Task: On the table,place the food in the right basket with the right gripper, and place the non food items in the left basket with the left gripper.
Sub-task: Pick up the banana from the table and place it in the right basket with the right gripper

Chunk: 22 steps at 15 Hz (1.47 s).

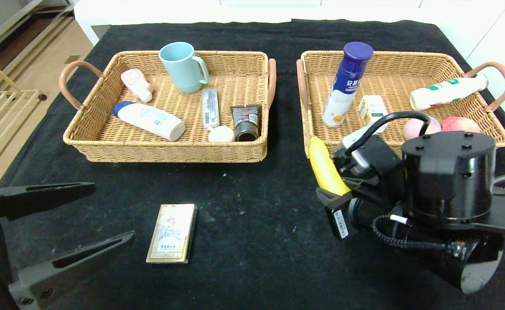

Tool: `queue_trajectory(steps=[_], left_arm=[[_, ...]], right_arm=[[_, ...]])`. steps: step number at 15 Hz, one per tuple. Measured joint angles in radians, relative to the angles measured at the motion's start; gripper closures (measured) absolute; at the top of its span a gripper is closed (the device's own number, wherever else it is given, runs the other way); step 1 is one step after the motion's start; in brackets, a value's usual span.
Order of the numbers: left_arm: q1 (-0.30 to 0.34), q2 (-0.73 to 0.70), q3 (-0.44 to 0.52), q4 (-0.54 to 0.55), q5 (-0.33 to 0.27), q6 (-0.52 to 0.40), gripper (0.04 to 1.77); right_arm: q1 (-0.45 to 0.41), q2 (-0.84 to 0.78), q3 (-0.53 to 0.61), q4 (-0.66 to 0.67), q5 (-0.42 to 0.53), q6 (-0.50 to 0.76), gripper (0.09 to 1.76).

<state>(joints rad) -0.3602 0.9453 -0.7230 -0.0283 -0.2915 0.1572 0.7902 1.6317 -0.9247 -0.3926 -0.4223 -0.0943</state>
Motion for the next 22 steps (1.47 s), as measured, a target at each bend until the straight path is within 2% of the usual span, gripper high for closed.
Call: queue_trajectory(steps=[4, 12, 17, 22], left_arm=[[-0.011, 0.0, 0.002, 0.0, 0.0, 0.001, 0.09], [-0.015, 0.003, 0.003, 0.0, 0.0, 0.001, 0.09], [-0.016, 0.005, 0.007, 0.0, 0.0, 0.002, 0.09], [-0.016, 0.007, 0.008, 0.0, -0.001, 0.003, 0.09]], right_arm=[[-0.095, -0.041, -0.022, 0.02, 0.0, -0.014, 1.17], [-0.206, -0.116, -0.041, 0.07, 0.003, -0.023, 1.17], [-0.336, -0.089, -0.152, 0.09, 0.013, -0.044, 1.17], [-0.455, -0.003, -0.271, 0.089, 0.069, -0.047, 1.17]])
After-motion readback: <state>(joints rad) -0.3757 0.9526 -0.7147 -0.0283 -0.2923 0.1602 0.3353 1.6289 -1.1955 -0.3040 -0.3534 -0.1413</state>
